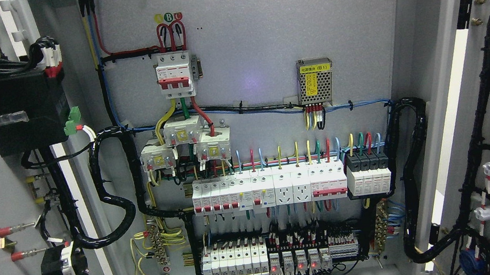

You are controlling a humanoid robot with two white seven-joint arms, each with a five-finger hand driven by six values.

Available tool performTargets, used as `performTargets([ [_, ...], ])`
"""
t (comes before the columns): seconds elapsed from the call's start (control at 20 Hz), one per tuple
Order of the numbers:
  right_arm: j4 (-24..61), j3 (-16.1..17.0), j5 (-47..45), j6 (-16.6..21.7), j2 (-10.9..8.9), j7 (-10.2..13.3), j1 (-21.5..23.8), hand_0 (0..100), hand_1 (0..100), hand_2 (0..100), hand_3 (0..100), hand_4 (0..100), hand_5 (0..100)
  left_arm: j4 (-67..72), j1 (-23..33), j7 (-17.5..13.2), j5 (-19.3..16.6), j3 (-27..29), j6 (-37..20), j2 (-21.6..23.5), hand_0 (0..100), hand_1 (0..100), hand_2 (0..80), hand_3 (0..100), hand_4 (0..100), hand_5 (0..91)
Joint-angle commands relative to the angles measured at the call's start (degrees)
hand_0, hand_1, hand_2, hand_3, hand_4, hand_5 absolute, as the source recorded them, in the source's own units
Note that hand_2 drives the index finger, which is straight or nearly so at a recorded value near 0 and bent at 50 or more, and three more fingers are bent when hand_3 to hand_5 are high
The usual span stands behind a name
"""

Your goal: Open door with both hands

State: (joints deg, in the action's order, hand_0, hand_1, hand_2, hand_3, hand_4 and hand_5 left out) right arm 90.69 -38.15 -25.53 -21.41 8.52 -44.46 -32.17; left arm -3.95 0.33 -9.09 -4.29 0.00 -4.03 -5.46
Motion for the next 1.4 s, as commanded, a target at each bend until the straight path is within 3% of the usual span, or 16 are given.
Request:
performTargets([
  [0.0,-0.4,1.5,0.0,0.0,-0.43,-0.3,0.5,0,0,0,0,0,0,0.3,-0.2,0.2,0.0,-0.4,-0.1,0.5,0,0,0.0,0,0,0.0],
  [0.2,0.0,10.7,0.4,0.1,-2.53,-0.3,5.3,0,0,0,0,0,0,0.0,2.1,0.8,-0.1,-1.6,-0.9,0.7,0,0,0.0,0,0,0.0],
  [0.35,2.4,17.4,0.4,0.3,-4.99,-0.3,8.0,0,0,0,0,0,0,-6.4,5.5,0.7,-0.4,-2.9,-5.2,0.8,0,0,0.0,0,0,0.0],
  [0.6,9.1,23.1,0.4,3.4,-12.72,-0.4,16.4,0,0,0,0,0,0,-41.5,14.6,0.7,-0.1,-19.1,-7.1,3.9,0,0,0.0,0,0,0.0],
  [0.75,14.1,25.7,0.7,8.0,-14.49,0.2,22.8,0,0,0,0,0,0,-58.6,15.2,0.7,-0.5,-25.1,-10.7,7.4,0,0,0.0,0,0,0.0],
  [0.9,16.4,30.2,0.3,17.6,-14.93,5.4,28.6,0,0,0,0,0,0,-67.9,14.6,0.6,-2.7,-28.4,-19.6,8.3,0,0,0.0,0,0,0.0],
  [1.0,18.5,31.5,0.2,25.4,-15.81,8.3,34.4,0,0,0,0,0,0,-72.0,14.5,0.5,-5.8,-28.8,-29.2,8.0,0,0,0.0,0,0,0.0],
  [1.15,22.1,31.7,0.1,36.7,-17.74,8.6,42.7,0,0,0,0,0,0,-79.3,14.8,0.5,-7.6,-27.3,-39.5,7.9,0,0,0.0,0,0,0.0],
  [1.35,23.5,35.6,0.0,52.1,-17.83,8.6,48.2,0,0,0,0,0,0,-87.3,14.7,0.5,-7.5,-21.4,-43.8,7.6,0,0,0.0,0,0,0.0],
])
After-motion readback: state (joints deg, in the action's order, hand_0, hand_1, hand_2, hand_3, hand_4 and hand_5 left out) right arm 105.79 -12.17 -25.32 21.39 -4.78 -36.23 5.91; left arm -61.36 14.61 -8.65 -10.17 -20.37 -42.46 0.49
